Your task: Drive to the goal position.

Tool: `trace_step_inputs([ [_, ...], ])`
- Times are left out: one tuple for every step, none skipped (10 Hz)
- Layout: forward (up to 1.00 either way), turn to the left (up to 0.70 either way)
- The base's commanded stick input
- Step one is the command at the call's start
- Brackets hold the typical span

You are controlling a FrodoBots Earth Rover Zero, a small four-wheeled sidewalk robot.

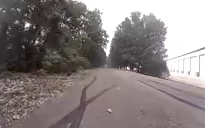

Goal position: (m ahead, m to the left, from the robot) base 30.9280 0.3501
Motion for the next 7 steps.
trace_step_inputs([
  [0.7, -0.13],
  [0.7, 0.0],
  [0.7, 0.0],
  [0.7, 0.0],
  [0.7, 0.0],
  [0.7, 0.0],
  [0.7, 0.0],
])
